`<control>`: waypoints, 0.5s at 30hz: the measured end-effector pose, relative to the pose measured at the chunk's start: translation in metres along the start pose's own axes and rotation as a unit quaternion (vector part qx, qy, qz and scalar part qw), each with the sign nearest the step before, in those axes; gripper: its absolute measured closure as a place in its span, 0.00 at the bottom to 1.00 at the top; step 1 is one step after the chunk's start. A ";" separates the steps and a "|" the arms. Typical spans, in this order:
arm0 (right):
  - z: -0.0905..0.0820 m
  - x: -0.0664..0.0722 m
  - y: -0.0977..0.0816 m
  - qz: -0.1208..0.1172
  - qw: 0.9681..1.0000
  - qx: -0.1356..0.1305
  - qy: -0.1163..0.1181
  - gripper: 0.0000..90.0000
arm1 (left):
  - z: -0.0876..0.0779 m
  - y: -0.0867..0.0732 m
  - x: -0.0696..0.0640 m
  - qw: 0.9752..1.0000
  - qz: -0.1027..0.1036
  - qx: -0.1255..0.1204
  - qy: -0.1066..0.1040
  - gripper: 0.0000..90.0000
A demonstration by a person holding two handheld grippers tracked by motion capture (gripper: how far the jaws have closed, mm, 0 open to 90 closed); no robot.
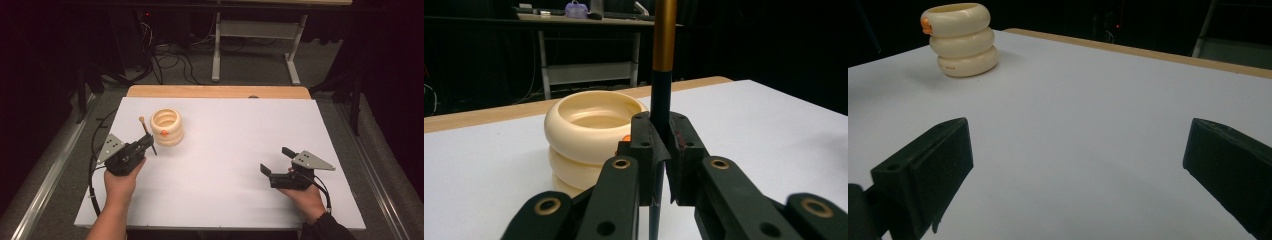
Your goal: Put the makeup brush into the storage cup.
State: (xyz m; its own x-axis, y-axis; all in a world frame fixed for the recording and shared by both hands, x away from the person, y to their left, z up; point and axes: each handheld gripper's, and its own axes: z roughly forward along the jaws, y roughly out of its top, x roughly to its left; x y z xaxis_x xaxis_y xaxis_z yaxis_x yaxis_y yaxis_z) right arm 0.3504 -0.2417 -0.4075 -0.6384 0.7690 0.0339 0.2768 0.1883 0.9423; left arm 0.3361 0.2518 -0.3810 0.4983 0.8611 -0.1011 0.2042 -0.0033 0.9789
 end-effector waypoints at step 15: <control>0.003 0.001 -0.002 0.000 1.000 0.009 0.002 0.01 | 0.001 0.004 0.003 1.000 -0.011 -0.006 0.004 0.93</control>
State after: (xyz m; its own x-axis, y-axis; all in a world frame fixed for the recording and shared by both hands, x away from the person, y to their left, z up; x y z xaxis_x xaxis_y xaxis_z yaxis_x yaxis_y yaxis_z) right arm 0.3514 -0.2397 -0.4105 -0.6408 0.7669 0.0352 0.2902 0.1995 0.9360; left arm 0.3390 0.2537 -0.3778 0.4869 0.8650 -0.1214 0.2058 0.0215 0.9784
